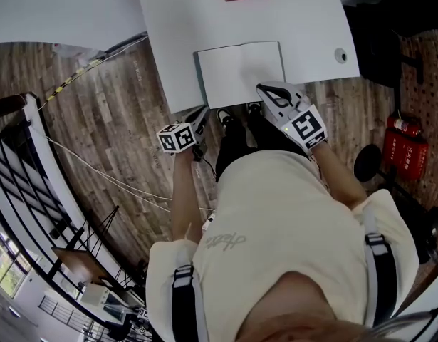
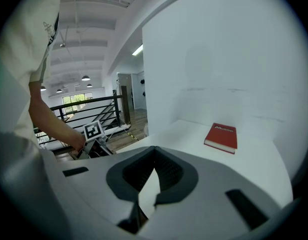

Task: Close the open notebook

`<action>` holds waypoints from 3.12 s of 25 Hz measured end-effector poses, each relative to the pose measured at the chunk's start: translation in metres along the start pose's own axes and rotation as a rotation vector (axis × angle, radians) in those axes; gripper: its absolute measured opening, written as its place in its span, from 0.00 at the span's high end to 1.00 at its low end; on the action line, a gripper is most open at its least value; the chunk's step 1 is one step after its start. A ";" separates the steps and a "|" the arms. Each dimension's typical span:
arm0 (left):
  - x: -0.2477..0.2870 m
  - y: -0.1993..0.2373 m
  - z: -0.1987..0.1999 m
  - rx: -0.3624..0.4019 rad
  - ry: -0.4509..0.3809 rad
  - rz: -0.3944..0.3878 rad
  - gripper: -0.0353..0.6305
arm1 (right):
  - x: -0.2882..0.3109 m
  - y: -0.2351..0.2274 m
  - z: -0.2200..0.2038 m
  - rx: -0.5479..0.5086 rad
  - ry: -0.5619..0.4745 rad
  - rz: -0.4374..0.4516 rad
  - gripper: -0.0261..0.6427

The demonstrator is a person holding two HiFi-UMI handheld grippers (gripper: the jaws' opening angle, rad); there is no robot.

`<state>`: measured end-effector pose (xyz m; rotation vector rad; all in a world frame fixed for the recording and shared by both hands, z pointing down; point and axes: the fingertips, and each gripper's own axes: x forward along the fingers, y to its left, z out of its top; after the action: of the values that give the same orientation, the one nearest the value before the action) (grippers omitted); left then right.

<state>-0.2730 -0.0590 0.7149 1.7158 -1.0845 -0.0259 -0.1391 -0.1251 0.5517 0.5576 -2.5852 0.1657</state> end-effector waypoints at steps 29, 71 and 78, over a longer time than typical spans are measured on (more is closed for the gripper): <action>0.016 -0.156 0.025 0.367 0.034 0.094 0.91 | -0.069 -0.056 -0.015 0.116 -0.133 -0.070 0.95; 0.114 -0.234 -0.013 0.418 0.025 0.196 0.91 | -0.113 -0.122 -0.088 0.185 -0.123 0.016 0.95; 0.115 -0.260 -0.010 0.440 0.016 0.152 0.91 | -0.123 -0.125 -0.092 0.203 -0.137 -0.001 0.95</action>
<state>-0.0341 -0.1198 0.5728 2.0078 -1.2727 0.3447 0.0510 -0.1750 0.5749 0.6634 -2.7182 0.4065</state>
